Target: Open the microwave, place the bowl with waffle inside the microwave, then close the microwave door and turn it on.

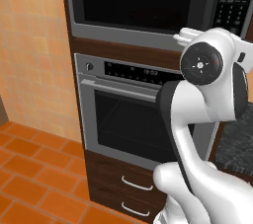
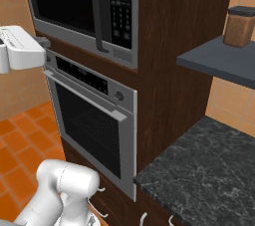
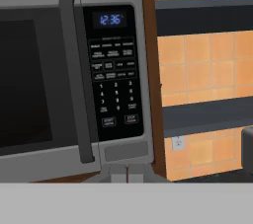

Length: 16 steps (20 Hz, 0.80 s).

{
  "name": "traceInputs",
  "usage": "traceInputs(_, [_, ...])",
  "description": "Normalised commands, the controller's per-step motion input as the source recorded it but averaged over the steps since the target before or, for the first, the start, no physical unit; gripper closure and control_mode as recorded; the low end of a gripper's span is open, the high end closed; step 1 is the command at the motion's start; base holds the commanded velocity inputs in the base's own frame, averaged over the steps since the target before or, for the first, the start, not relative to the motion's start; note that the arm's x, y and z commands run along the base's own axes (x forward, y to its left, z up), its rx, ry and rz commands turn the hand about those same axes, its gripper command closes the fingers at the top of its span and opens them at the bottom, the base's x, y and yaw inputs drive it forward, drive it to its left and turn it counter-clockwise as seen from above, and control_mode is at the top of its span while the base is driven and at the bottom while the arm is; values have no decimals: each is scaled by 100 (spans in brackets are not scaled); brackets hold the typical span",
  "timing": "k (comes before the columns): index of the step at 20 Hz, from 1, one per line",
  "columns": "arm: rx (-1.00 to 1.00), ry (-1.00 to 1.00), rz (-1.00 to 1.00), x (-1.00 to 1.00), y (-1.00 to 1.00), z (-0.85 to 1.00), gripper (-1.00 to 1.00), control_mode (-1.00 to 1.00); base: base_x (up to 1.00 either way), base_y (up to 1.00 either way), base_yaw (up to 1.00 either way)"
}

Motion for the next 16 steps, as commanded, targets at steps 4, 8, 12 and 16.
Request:
traceInputs(4, [0,0,4,0,-13,-32,100,-100,0,0,0])
traceInputs(8, [-2,-9,4,-2,-5,-16,100,-100,0,0,0])
traceInputs(12, [-1,-5,2,5,-1,-13,100,-100,0,0,0])
traceInputs(16, [0,0,3,29,-4,-7,100,-100,0,0,0])
